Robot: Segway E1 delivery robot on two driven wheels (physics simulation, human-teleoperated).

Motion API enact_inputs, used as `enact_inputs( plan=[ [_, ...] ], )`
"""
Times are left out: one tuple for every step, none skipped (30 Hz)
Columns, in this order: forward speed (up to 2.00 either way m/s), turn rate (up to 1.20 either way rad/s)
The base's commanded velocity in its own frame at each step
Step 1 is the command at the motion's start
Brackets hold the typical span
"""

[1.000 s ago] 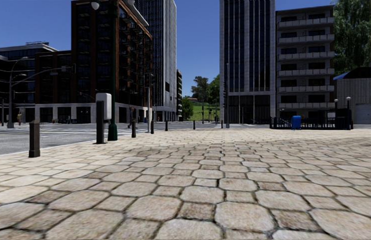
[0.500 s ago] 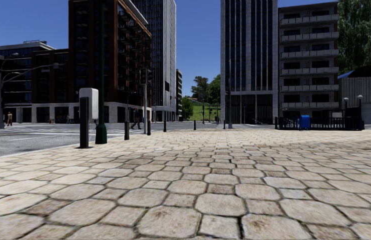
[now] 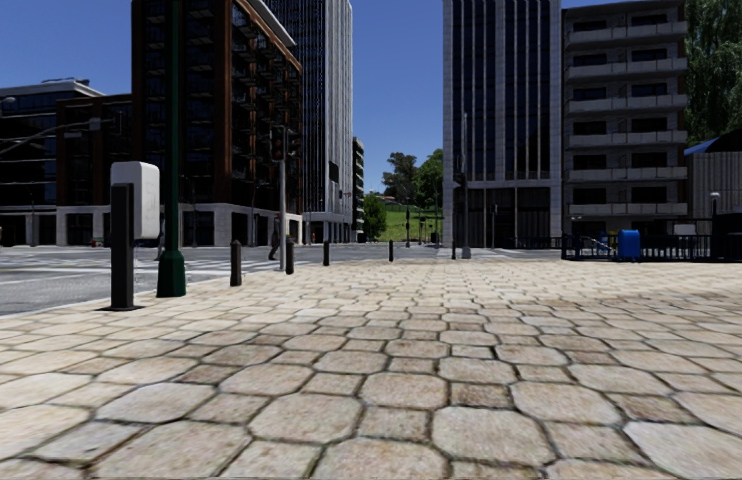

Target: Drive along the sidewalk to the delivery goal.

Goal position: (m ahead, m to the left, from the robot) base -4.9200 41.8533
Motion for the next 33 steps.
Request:
enact_inputs(
  plan=[
    [2.0,0.0],
    [2.0,0.0],
    [2.0,0.0],
    [2.0,0.0],
    [2.0,0.0],
    [2.0,0.0],
    [2.0,0.0],
    [2.0,0.0],
    [2.0,0.0],
    [2.0,0.0],
    [2.0,0.0],
    [2.0,0.0],
    [2.0,0.0],
    [2.0,0.0],
    [2.0,0.0],
    [2.0,0.0],
    [2.0,0.0],
    [2.0,0.0],
    [2.0,0.0],
    [2.0,0.0],
    [2.0,0.0],
    [2.0,0.0],
    [2.0,0.0],
    [2.0,0.0],
    [2.0,0.0],
    [2.0,0.0],
    [2.0,0.0],
    [2.0,0.0],
    [2.0,0.0],
    [2.0,0.0],
    [2.0,0.0],
    [2.0,0.0],
    [2.0,0.0]
  ],
)
